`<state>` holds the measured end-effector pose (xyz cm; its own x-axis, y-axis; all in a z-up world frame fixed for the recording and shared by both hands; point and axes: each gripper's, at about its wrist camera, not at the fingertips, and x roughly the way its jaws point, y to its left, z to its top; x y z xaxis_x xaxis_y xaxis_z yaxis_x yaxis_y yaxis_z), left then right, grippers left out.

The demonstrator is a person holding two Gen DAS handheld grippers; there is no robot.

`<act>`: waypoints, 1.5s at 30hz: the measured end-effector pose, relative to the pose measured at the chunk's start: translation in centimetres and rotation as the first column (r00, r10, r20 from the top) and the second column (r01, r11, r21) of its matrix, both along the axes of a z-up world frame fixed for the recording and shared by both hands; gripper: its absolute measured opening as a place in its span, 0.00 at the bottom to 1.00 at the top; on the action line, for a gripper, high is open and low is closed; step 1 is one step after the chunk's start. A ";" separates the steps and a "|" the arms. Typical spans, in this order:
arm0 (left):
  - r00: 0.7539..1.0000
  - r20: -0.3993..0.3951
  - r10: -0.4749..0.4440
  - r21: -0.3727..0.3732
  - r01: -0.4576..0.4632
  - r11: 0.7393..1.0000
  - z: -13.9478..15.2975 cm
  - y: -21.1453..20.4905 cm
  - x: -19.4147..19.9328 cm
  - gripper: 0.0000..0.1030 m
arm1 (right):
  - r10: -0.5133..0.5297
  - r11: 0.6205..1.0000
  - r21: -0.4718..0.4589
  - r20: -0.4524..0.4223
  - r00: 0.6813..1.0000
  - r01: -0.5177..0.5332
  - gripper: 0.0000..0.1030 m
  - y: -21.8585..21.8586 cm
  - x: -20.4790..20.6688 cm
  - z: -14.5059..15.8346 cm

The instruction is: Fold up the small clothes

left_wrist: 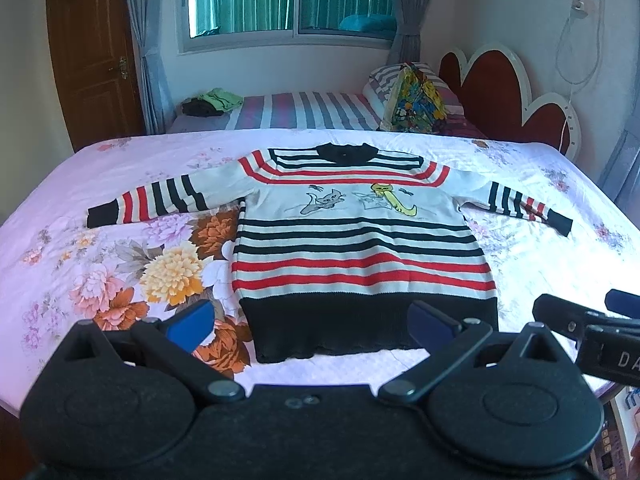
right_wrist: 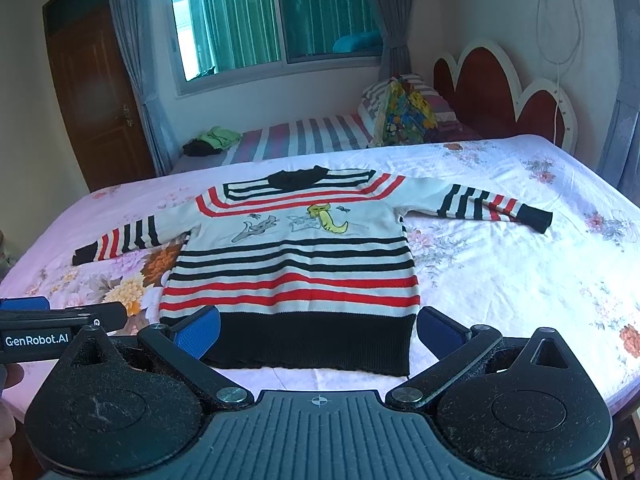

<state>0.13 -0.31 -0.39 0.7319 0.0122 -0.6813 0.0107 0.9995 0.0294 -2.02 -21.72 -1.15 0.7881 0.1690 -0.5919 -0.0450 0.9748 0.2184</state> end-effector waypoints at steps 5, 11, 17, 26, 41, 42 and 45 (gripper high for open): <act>1.000 0.008 0.007 0.010 -0.007 1.000 0.1 0.0 -0.1 0.99 | 0.002 1.000 0.000 0.000 1.000 -0.002 1.00 0.0 0.1 0.0; 1.000 0.023 0.017 0.017 -0.017 1.000 0.2 0.1 -0.3 0.99 | 0.001 1.000 0.000 0.002 1.000 -0.001 1.00 0.0 0.0 0.0; 0.999 0.048 0.023 -0.023 -0.022 0.999 0.2 0.3 -0.3 0.99 | -0.002 1.000 -0.003 0.006 1.000 0.002 1.00 0.2 0.4 0.1; 0.997 0.069 0.027 -0.058 -0.023 0.998 0.2 0.8 -0.4 0.99 | 0.004 1.000 -0.007 0.007 1.000 -0.004 1.00 0.4 0.3 0.2; 0.998 0.048 0.038 -0.081 -0.034 0.996 0.4 0.6 -0.2 0.99 | 0.004 1.000 -0.014 -0.010 1.000 -0.004 1.00 0.2 0.3 0.0; 0.999 0.033 0.041 -0.098 -0.038 0.994 0.4 0.6 0.0 0.99 | 0.003 1.000 -0.023 0.003 1.000 -0.003 1.00 0.2 0.3 0.1; 0.998 0.042 0.045 -0.081 -0.041 0.996 0.4 0.8 0.2 0.99 | -0.001 0.999 -0.039 0.028 1.000 0.002 1.00 0.3 0.3 0.1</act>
